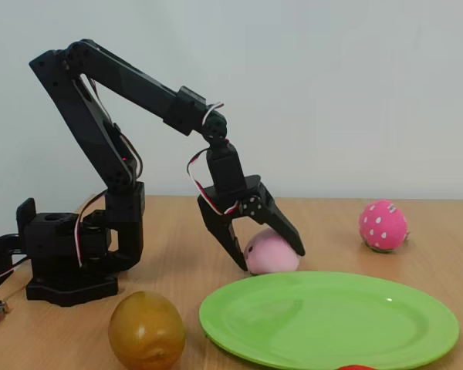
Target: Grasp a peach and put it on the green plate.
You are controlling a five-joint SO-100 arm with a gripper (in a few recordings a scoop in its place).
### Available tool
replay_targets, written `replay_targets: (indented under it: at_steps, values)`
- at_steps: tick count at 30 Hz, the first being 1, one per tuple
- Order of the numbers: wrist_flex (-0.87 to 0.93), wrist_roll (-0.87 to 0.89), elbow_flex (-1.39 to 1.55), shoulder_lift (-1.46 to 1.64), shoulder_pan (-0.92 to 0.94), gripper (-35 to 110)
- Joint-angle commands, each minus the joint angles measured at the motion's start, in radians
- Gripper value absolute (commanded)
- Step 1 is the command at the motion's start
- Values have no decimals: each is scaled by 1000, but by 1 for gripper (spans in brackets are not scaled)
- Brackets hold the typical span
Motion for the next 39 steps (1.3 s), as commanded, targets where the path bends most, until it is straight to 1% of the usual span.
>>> replay_targets:
  at_steps: [1, 4, 18, 31, 39]
  values:
    - [-3, 0, -21, 5, -5, 37]
    - [-3, 0, -20, 3, -3, 32]
    - [-5, -2, -21, 28, -15, 32]
    - [-5, -26, -51, 186, -77, 32]
    - [-6, -18, -156, 183, 2, 30]
